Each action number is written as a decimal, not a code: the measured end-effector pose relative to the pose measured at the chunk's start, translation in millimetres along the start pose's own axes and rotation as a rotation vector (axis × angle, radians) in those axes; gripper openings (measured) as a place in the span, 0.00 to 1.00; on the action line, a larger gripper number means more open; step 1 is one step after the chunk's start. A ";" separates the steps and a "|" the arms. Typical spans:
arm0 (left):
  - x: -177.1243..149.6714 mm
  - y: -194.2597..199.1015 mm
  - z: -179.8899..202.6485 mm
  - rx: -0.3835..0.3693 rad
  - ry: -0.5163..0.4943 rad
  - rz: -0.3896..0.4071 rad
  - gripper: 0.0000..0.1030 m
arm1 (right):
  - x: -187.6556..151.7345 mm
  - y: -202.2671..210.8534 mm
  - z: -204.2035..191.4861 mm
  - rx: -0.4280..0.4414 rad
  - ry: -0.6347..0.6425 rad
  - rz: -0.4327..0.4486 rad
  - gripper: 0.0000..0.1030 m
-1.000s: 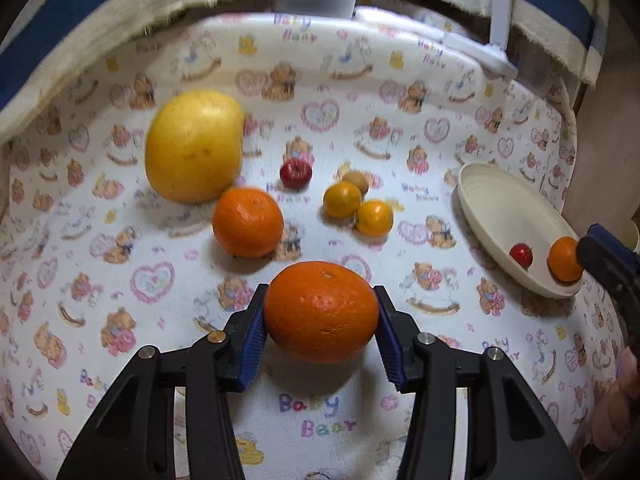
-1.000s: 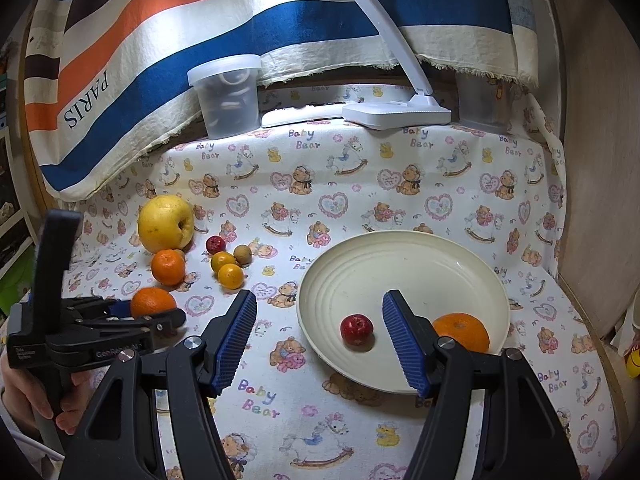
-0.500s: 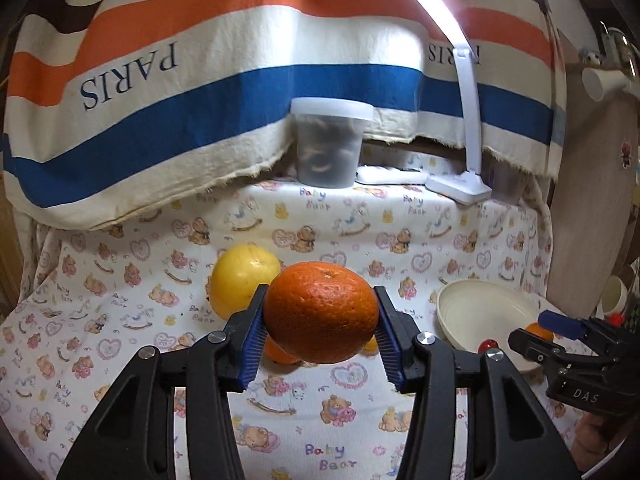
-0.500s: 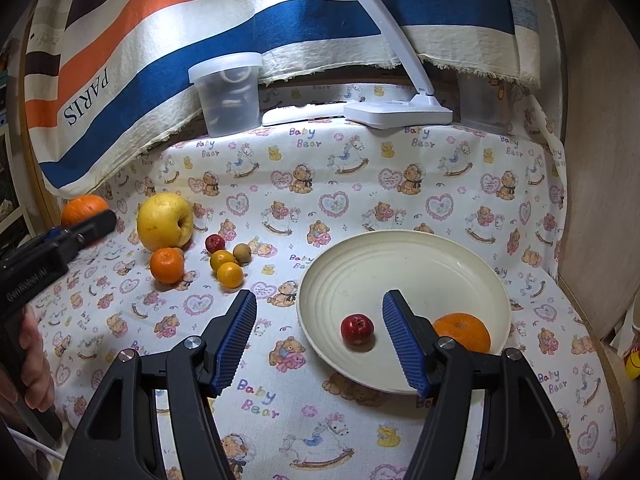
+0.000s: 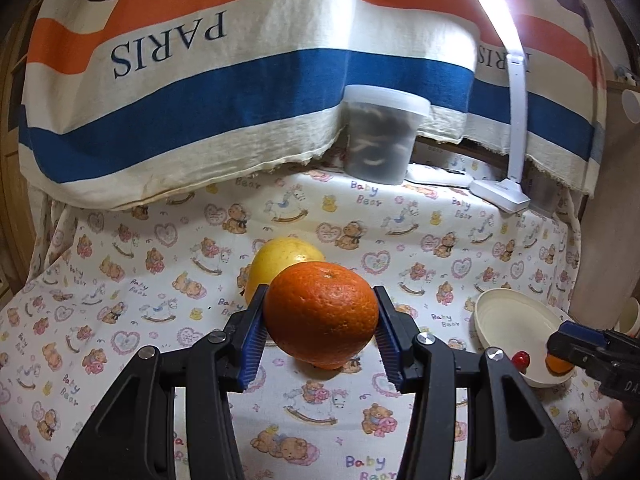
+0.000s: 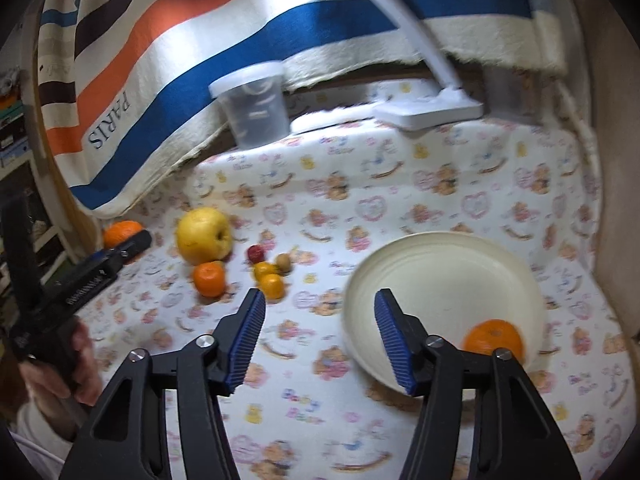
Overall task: Organize fruits
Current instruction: 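Lift the mandarin with the left tool while the right tool approaches a small orange fruit, then grasp and lift the small orange fruit with the right tool while the left holds the mandarin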
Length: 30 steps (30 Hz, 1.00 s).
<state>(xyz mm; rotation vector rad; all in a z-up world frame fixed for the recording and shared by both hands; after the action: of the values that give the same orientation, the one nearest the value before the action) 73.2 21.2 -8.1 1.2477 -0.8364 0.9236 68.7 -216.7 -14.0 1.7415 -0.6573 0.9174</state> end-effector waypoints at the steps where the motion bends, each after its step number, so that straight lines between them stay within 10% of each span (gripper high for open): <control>1: -0.5 -1.9 -1.7 0.003 0.004 -0.006 0.46 | 1.4 -7.0 -7.0 0.007 0.013 -0.024 0.51; 15: -7.1 -31.6 -27.2 0.113 0.007 -0.101 0.46 | 11.5 -127.0 -53.3 -0.060 0.090 -0.272 0.40; 30: 14.1 -0.5 -34.1 0.078 0.049 -0.036 0.46 | 1.1 -150.5 -56.3 -0.084 0.085 -0.314 0.29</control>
<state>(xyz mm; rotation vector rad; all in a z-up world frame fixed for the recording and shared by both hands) 80.2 56.6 -0.2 1.2982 -0.7429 0.9616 171.5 -113.3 -81.5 1.6623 -0.3486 0.7294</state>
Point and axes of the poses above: each gripper's, at about its wrist camera, not at the fingertips, and y roughly against the way its jaws point, z to its right, x to its top, the point moved 4 cm from there along -y, roughly the way its jaws point, and after that the axes turned 1 degree about -x, right-handed, at the moved point
